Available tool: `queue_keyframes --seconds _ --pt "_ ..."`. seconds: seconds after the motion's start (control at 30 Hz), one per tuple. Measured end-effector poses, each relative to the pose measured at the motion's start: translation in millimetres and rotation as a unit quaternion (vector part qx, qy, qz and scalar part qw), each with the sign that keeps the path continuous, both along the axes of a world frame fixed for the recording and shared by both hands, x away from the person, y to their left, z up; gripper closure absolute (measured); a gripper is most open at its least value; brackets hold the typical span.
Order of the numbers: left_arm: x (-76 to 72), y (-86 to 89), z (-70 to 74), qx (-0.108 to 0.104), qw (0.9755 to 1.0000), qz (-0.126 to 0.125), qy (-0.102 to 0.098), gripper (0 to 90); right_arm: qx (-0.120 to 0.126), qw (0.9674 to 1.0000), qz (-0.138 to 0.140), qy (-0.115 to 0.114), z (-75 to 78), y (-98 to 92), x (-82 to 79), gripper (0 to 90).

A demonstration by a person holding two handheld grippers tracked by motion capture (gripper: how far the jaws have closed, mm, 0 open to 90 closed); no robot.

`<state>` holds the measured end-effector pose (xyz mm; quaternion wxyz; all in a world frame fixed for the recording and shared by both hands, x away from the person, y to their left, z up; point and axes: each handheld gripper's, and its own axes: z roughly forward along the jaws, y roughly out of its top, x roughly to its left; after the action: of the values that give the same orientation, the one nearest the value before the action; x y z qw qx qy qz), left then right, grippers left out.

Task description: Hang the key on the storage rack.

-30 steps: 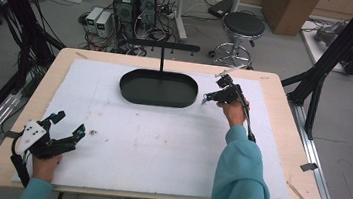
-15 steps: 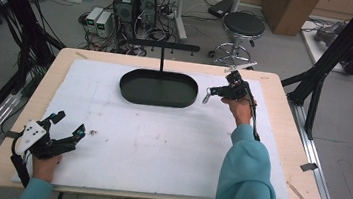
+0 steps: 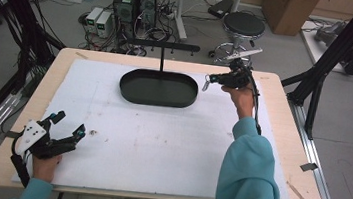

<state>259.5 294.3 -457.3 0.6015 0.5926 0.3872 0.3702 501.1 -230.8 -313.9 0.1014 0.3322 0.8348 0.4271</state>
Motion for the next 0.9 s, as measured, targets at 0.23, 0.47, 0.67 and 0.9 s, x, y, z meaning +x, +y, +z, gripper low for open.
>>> queue_keyframes --seconds 0.23,0.47,0.67,0.9 --pt "0.3 0.1 0.0 0.000 1.0000 0.000 0.001 14.5 -0.013 0.9995 0.025 -0.013 24.3 17.4 6.2 88.8" --pt "0.4 0.0 0.1 0.000 1.0000 0.000 0.002 14.5 -0.022 0.9991 0.033 -0.015 38.1 34.0 12.3 88.8" --pt "0.5 0.0 0.1 0.000 1.0000 0.000 0.002 14.5 -0.024 0.9988 0.036 -0.023 50.1 41.8 20.1 88.8" --pt "0.6 -0.1 0.2 0.001 1.0000 0.000 0.003 14.5 -0.023 0.9984 0.044 -0.025 59.7 50.4 27.7 88.8"
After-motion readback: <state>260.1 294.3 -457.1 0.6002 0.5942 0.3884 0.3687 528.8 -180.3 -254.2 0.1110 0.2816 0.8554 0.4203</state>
